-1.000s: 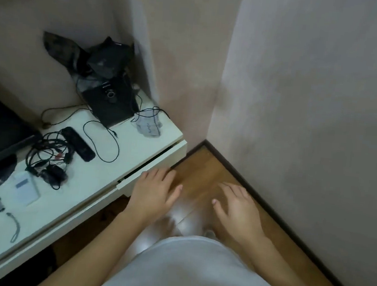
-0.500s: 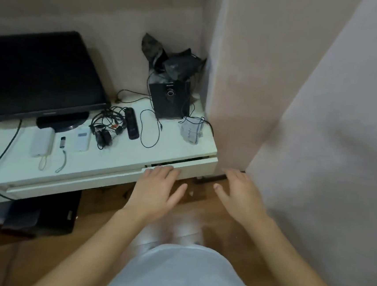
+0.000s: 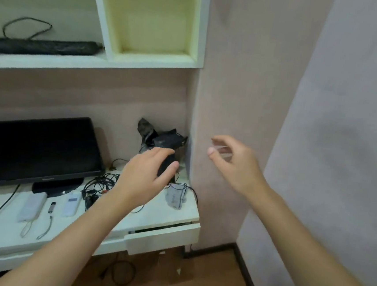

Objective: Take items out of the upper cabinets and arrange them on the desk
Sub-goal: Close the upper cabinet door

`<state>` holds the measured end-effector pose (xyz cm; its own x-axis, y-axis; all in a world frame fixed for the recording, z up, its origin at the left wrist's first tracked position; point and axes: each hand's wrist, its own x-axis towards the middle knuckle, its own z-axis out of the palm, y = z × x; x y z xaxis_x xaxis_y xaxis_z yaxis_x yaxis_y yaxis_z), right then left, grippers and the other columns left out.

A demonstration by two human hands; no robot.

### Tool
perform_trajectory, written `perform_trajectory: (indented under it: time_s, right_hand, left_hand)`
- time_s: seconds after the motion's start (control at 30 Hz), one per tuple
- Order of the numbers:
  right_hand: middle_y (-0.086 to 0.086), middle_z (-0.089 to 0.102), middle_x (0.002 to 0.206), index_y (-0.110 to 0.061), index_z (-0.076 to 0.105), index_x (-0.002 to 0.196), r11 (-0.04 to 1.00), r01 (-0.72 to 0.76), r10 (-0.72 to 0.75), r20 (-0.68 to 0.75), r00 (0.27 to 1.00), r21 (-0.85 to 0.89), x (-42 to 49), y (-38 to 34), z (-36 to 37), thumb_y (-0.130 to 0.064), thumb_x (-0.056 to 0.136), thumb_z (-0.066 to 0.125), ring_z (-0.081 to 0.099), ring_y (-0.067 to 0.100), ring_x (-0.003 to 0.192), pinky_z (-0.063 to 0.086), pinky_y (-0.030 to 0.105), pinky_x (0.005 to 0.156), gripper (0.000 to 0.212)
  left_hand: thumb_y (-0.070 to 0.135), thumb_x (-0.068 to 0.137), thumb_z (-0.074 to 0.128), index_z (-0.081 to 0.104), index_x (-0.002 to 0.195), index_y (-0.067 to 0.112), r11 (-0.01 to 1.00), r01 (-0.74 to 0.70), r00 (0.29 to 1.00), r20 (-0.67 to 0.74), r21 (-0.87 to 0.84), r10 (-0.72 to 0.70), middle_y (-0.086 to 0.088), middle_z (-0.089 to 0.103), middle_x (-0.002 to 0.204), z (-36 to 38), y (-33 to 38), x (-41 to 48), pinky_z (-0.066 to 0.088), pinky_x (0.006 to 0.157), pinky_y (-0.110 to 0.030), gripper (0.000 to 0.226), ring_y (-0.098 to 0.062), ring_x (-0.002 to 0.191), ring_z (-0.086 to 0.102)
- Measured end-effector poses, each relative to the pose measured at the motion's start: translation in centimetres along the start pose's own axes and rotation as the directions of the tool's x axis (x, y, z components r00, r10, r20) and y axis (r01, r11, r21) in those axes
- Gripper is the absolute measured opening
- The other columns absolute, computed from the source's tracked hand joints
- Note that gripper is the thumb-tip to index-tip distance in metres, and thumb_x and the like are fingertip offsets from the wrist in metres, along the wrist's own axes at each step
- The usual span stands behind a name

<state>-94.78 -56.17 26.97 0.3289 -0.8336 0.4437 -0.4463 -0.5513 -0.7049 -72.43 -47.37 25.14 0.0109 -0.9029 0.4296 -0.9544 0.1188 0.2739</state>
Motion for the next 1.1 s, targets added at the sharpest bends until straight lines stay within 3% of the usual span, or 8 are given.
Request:
perform_trajectory:
  time_s: [0.13,0.27,0.4,0.5,0.57,0.7,0.93,1.1]
  right_hand:
    - [-0.014,0.071,0.105,-0.023,0.069,0.114,0.986,0.073,-0.055,-0.126,0.991,0.149,5.5,-4.6,-4.3,-0.031,0.094,0.066,0.068,0.005,0.09,0.057,0.038,0.09,0.022]
    - [-0.011,0.072,0.1,-0.023,0.069,0.109,0.961,0.16,-0.114,-0.203,0.973,0.226,9.9,-8.5,-7.9,-0.04,0.086,0.062,0.07,0.011,0.094,0.058,0.047,0.09,0.03]
    - [-0.012,0.07,0.094,-0.026,0.068,0.106,0.937,0.235,-0.175,-0.234,0.956,0.259,13.3,-11.7,-10.4,-0.041,0.085,0.063,0.071,0.016,0.097,0.058,0.049,0.088,0.027]
    - [-0.005,0.071,0.098,-0.023,0.068,0.108,0.913,0.294,-0.224,-0.255,0.941,0.283,15.5,-13.8,-12.0,-0.03,0.093,0.063,0.07,0.02,0.099,0.061,0.047,0.08,0.017]
    - [-0.001,0.072,0.102,-0.023,0.068,0.107,0.894,0.347,-0.266,-0.286,0.92,0.284,16.9,-15.3,-13.3,-0.023,0.096,0.062,0.069,0.021,0.101,0.062,0.043,0.077,0.013]
    - [0.006,0.072,0.106,-0.019,0.069,0.108,0.866,0.425,-0.322,-0.354,0.878,0.266,20.0,-18.5,-15.7,-0.018,0.096,0.062,0.07,0.022,0.099,0.063,0.039,0.073,0.014]
    - [0.011,0.072,0.106,-0.012,0.07,0.11,0.84,0.478,-0.349,-0.42,0.838,0.256,26.2,-23.9,-20.0,-0.012,0.094,0.063,0.07,0.019,0.091,0.06,0.031,0.065,0.017]
    - [0.01,0.073,0.1,-0.008,0.069,0.108,0.825,0.488,-0.323,-0.469,0.822,0.286,30.3,-27.0,-22.1,-0.013,0.096,0.058,0.069,0.016,0.08,0.059,0.032,0.064,0.017]
  left_hand:
    - [0.049,0.102,0.043,0.056,0.134,0.026,0.991,-0.038,0.984,-0.179,-0.13,0.014,0.013,0.064,0.125,-5.4,1.2,5.5,0.05,0.091,-0.033,0.042,-0.005,0.109,0.059]
    - [0.051,0.099,0.046,0.061,0.127,0.025,0.951,-0.115,0.944,-0.329,-0.287,0.015,0.017,0.066,0.113,-11.0,3.0,10.4,0.052,0.087,-0.031,0.041,0.001,0.101,0.061]
    - [0.046,0.102,0.05,0.063,0.126,0.021,0.918,-0.183,0.913,-0.408,-0.351,0.026,0.016,0.065,0.111,-15.6,4.4,14.2,0.044,0.075,-0.011,0.037,0.014,0.096,0.058]
    - [0.041,0.102,0.051,0.064,0.123,0.019,0.907,-0.227,0.891,-0.451,-0.355,0.047,0.012,0.067,0.111,-18.6,5.3,16.6,0.042,0.071,-0.003,0.033,0.014,0.095,0.058]
    - [0.042,0.101,0.054,0.064,0.12,0.02,0.898,-0.267,0.872,-0.484,-0.351,0.071,0.012,0.068,0.111,-20.4,6.0,18.4,0.045,0.074,-0.006,0.031,0.009,0.096,0.06]
    - [0.046,0.096,0.061,0.064,0.118,0.02,0.889,-0.344,0.836,-0.53,-0.303,0.143,0.009,0.07,0.106,-23.8,7.6,22.5,0.054,0.08,-0.027,0.034,-0.003,0.092,0.066]
    - [0.053,0.082,0.074,0.061,0.115,0.022,0.889,-0.4,0.76,-0.623,-0.224,0.185,0.006,0.066,0.103,-27.2,10.4,29.9,0.057,0.081,-0.038,0.047,-0.012,0.087,0.066]
    - [0.066,0.069,0.075,0.057,0.117,0.031,0.88,-0.379,0.777,-0.615,-0.288,0.133,0.009,0.063,0.1,-27.1,10.7,32.1,0.057,0.079,-0.04,0.062,-0.012,0.081,0.066]
